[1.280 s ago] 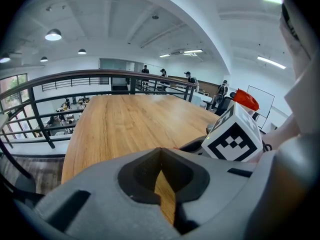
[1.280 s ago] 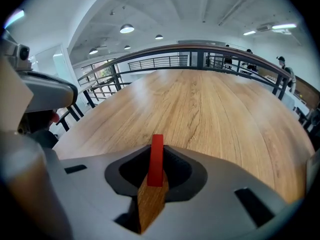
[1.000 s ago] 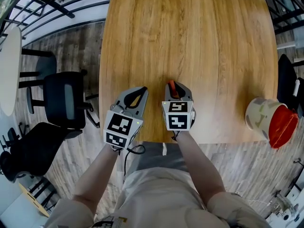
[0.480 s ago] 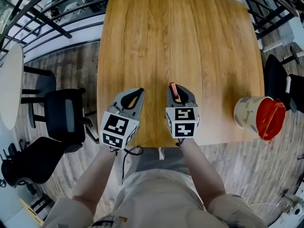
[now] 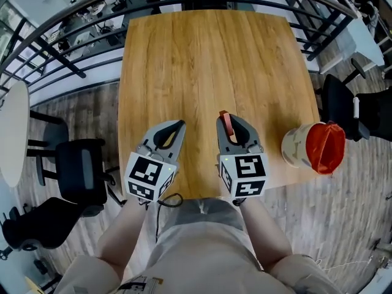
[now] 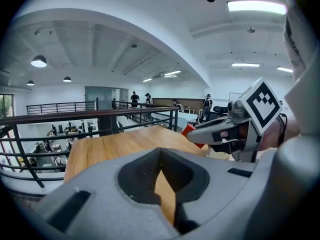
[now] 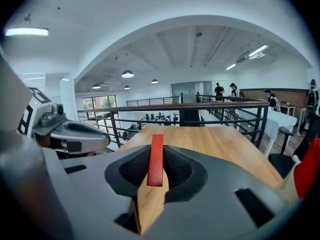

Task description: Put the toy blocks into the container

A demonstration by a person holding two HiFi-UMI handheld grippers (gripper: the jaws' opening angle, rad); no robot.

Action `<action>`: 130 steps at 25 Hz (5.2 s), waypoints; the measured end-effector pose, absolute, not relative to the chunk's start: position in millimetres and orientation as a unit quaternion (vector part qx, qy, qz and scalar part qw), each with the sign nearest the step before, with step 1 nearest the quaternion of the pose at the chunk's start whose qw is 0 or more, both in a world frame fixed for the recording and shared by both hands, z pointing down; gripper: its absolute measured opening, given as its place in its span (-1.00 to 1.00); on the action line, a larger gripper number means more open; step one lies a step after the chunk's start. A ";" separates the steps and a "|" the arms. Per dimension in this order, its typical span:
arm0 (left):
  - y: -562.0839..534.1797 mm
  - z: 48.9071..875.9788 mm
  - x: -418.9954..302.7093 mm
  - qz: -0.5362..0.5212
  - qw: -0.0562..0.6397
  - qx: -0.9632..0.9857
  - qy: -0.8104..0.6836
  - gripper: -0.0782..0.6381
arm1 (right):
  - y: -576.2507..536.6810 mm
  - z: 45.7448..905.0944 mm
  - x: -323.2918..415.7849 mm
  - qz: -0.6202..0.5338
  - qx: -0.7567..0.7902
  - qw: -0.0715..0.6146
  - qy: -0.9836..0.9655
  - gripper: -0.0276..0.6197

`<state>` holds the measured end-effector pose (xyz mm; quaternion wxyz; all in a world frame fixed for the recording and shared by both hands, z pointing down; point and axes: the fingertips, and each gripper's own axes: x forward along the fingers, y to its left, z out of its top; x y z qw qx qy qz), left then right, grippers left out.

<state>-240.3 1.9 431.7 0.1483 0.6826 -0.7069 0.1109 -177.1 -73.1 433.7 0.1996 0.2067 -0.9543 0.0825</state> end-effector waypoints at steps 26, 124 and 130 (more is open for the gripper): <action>-45.2 239.6 -113.9 0.041 -0.025 0.771 -0.635 -0.75 | -71.7 234.0 -26.6 -0.026 0.256 0.031 -0.966 -0.67; -233.2 462.8 84.6 0.146 0.183 0.879 -0.415 -0.75 | -259.9 499.7 176.0 0.126 0.467 0.301 -0.822 -0.64; -229.2 465.1 85.8 0.150 0.189 0.879 -0.412 -0.75 | -258.7 499.0 180.4 0.128 0.473 0.302 -0.818 -0.64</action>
